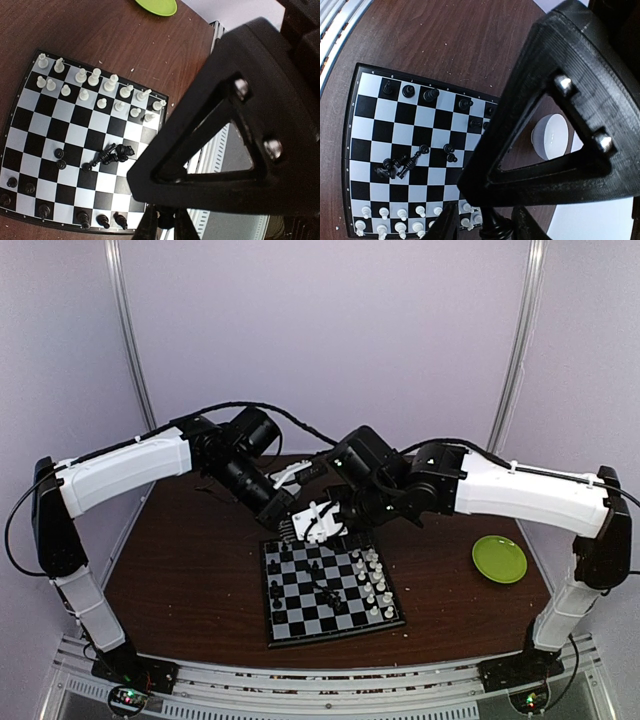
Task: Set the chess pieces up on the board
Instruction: Pass from the left arm to the right, then pass from the right arm to the left
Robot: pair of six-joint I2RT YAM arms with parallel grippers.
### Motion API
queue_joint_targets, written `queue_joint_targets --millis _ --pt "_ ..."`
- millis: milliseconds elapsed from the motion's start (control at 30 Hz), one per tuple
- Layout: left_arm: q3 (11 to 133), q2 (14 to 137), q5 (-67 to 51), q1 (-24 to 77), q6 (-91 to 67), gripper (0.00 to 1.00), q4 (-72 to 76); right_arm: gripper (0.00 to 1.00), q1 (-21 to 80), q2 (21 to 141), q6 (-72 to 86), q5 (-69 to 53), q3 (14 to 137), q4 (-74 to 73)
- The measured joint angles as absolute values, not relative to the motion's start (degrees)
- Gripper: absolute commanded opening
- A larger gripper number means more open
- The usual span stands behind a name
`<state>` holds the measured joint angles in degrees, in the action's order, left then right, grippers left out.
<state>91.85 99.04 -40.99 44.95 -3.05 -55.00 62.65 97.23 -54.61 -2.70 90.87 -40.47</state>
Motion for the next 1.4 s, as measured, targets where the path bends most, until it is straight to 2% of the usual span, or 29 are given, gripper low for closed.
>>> queue_joint_targets --millis 167,300,400,567,833,867,900,1100,1400 --pt "91.9 99.0 -41.3 44.9 -3.0 0.05 -55.0 0.22 62.8 97.3 -55.5 -1.7 90.9 -40.5" --pt "91.9 99.0 -41.3 45.0 -3.1 0.2 -55.0 0.14 62.8 97.3 -55.8 -1.0 90.9 -40.3" --pt "91.9 99.0 -40.5 45.1 -2.9 0.29 -55.1 0.12 62.8 97.3 -55.3 -0.3 90.8 -39.8" --pt "89.6 96.7 -35.7 45.2 -2.7 0.34 -51.9 0.12 61.4 96.8 -51.3 -2.1 89.9 -39.9" --pt "70.7 76.7 -23.6 47.2 -3.6 0.38 -26.8 0.12 50.6 89.6 -36.2 -24.0 87.2 -41.3" --pt "69.2 75.4 -22.2 48.3 -3.1 0.43 -23.0 0.12 49.0 88.5 -34.0 -27.7 86.3 -40.9" --pt "68.5 74.9 -21.0 49.5 -2.4 0.48 -20.1 0.12 47.3 87.5 -31.8 -32.0 85.2 -40.4" --pt "67.5 76.8 -18.4 55.0 2.8 0.49 -6.8 0.12 41.6 86.0 -20.4 -51.5 79.0 -35.3" --pt "69.5 81.9 -23.9 55.6 5.3 0.46 -2.9 0.13 40.0 85.4 -9.3 -63.9 74.2 -25.9"
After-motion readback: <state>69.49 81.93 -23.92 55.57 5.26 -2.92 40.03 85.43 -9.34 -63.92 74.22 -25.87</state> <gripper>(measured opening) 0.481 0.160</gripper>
